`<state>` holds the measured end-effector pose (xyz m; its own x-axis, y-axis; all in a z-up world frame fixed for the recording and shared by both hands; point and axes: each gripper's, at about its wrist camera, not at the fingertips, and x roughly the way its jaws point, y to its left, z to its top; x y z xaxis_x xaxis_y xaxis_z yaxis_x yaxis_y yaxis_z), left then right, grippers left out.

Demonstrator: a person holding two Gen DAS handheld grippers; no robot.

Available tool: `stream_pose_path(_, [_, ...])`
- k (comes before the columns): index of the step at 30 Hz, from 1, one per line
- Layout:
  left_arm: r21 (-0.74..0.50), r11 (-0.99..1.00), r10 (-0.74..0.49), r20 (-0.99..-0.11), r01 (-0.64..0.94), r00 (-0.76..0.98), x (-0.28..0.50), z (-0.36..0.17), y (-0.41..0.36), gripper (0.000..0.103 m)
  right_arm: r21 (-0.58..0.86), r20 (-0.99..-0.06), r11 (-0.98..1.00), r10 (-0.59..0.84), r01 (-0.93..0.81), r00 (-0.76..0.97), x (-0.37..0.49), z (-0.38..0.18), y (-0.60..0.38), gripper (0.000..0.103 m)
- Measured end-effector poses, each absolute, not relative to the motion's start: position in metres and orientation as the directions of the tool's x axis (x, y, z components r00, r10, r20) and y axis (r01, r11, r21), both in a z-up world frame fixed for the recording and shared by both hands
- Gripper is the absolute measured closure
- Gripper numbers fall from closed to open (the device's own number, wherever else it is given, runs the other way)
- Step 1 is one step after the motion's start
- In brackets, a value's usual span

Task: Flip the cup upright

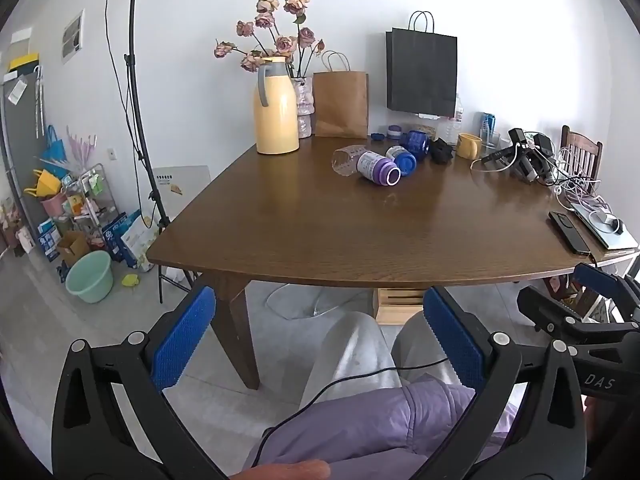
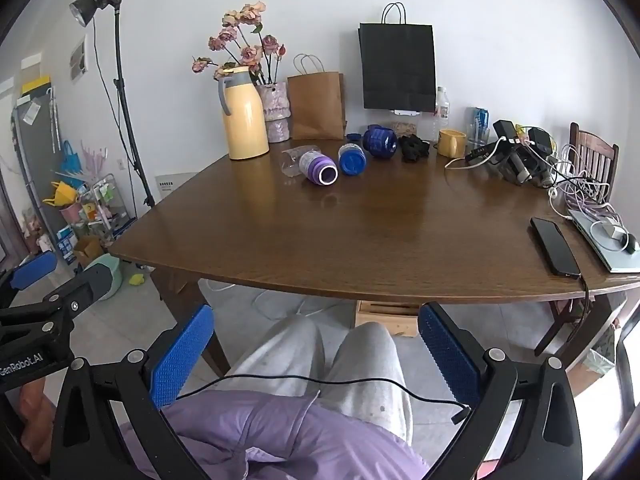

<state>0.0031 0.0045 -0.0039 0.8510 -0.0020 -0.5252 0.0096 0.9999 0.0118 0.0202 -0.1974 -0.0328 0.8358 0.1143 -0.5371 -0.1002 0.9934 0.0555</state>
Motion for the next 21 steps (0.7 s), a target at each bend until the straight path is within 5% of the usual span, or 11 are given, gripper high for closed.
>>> stream_pose_path(21, [0.017, 1.0, -0.005, -0.534, 0.016, 0.846, 0.005, -0.004, 0.0, 0.0, 0.073, -0.538, 0.993, 0.12, -0.096, 0.834, 0.021, -0.031, -0.206, 0.0])
